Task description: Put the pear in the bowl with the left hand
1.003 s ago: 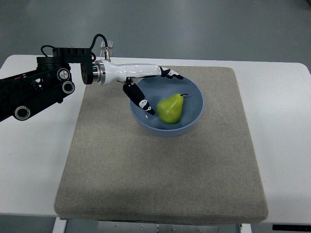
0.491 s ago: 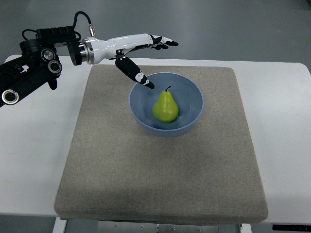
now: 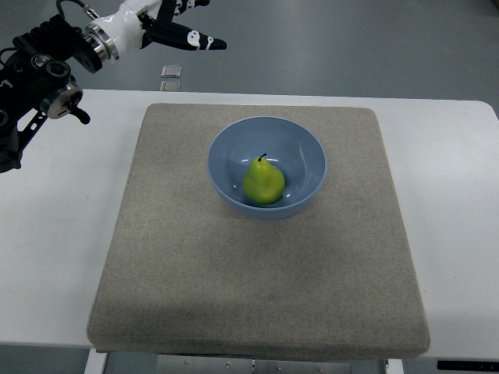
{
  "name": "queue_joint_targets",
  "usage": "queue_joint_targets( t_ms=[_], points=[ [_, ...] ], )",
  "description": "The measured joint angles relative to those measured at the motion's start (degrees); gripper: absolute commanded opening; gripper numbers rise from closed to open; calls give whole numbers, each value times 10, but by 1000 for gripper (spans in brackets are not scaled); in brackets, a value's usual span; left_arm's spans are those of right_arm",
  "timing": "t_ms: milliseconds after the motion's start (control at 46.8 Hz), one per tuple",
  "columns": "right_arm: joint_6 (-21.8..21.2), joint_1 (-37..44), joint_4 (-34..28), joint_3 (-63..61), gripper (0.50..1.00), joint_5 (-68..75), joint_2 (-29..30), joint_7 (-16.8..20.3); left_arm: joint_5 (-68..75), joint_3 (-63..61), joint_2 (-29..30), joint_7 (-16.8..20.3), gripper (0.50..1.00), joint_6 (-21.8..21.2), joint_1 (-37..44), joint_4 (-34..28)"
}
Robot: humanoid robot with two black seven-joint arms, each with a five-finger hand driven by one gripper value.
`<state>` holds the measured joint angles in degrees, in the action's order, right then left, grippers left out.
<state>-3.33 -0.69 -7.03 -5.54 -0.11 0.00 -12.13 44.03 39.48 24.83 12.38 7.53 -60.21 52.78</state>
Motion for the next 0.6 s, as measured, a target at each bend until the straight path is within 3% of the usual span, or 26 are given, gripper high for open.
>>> queue_joint_targets(
  t_ms=[320, 598],
  points=[
    [0, 0, 0, 0, 926, 0, 0, 0, -262, 0, -63, -10, 992, -70, 0, -176],
    [0, 0, 0, 0, 926, 0, 0, 0, -459, 7, -73, -9, 994, -59, 13, -240]
  ],
)
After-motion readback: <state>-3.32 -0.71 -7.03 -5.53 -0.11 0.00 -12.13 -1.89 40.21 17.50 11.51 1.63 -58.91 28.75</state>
